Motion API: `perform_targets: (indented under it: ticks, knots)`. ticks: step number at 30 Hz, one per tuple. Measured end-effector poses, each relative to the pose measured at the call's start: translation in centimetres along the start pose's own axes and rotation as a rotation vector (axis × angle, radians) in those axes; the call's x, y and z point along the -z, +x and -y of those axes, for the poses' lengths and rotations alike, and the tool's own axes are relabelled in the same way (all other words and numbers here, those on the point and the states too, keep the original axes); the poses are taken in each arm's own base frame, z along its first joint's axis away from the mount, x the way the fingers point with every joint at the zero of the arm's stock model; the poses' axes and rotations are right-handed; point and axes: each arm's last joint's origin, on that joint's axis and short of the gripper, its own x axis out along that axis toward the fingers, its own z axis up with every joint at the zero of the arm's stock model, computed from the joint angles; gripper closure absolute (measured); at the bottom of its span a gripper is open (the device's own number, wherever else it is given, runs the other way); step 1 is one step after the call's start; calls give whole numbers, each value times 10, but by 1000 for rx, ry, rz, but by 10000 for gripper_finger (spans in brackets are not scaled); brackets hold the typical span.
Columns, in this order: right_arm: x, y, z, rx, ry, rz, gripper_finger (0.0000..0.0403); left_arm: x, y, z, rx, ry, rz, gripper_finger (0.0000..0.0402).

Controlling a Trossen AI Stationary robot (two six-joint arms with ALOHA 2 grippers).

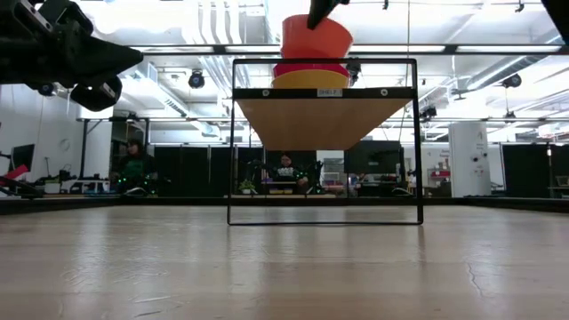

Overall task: Pick & Place Mini bowls
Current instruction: Stack the orange bowl on top of the red bowl on the shelf

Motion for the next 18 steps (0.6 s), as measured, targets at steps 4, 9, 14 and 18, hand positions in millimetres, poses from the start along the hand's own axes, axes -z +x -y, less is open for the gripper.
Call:
perform_targets:
  ticks: [4,9,14,18]
  knots:
    - [-3,9,3,-44,7,-27,394,0,0,0,0,0,-2,399]
    - [-6,22,-3,-48,-22,-52,394,0,0,0,0,0,-2,399]
    - [-8,37,-8,-57,-30,-90,394,0,0,0,-1,1,-2,399]
    - [-8,42,-10,-57,-37,-114,394,0,0,0,-1,0,-2,399]
